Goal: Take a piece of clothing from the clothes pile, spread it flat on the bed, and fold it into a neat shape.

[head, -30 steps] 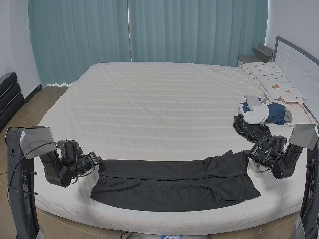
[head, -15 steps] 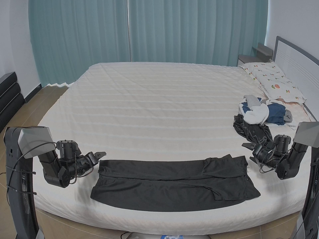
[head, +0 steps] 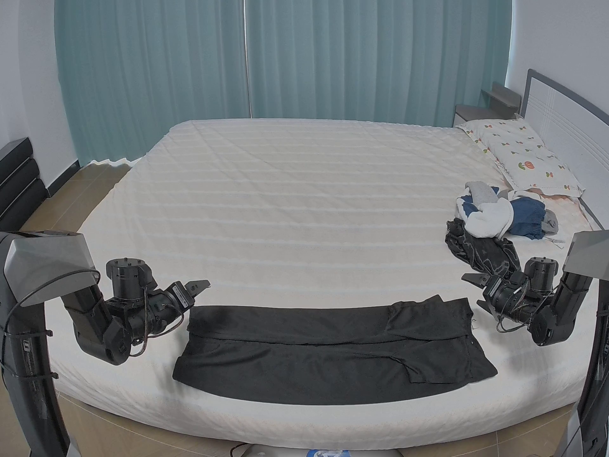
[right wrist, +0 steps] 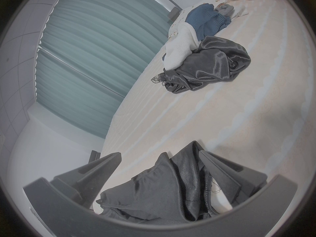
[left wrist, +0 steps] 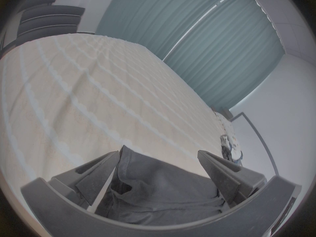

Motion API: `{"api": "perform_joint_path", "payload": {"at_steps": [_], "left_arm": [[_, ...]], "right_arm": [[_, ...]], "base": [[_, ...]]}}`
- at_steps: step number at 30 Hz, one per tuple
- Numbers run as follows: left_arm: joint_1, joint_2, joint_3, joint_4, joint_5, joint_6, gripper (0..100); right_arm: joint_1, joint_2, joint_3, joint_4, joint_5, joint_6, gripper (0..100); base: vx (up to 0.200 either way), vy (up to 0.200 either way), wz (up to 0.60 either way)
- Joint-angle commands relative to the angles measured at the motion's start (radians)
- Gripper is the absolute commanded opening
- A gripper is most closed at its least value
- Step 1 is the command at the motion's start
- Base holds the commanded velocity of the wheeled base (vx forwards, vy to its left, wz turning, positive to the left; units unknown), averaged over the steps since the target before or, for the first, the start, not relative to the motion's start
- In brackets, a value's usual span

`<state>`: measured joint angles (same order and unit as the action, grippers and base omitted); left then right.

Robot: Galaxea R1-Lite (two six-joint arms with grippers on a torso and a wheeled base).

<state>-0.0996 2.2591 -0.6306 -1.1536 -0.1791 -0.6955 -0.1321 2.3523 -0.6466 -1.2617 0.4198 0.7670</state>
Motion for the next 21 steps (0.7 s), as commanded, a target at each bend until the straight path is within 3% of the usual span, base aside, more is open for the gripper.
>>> {"api": "perform_joint_path", "payload": {"at_steps": [1,7,14,21], "left_arm": [[-0.08,-0.053,0.0,-0.021,0.058,-0.068,100],[-0.15,0.022,-0.003,-0.057,0.069,-0.088,100],[-0.164,0.085,0.011,-0.097,0.066,-0.068,100],[-0.155,0.108,0.071,-0.081,0.067,0.088,100]], "right_arm": [[0.003,-0.002,0.004,-0.001,-0.001,0.0,100],[0.016,-0.002,0.022,-0.019,-0.001,-0.002,100],[0.028,-0.004,0.036,-0.03,-0.001,-0.002,100],[0.025,-0.002,0.038,-0.03,-0.001,-0.002,100]], "base": [[0.0,0.0,0.0],[0.0,0.0,0.0],[0.0,0.0,0.0],[0.0,0.0,0.0]]}}
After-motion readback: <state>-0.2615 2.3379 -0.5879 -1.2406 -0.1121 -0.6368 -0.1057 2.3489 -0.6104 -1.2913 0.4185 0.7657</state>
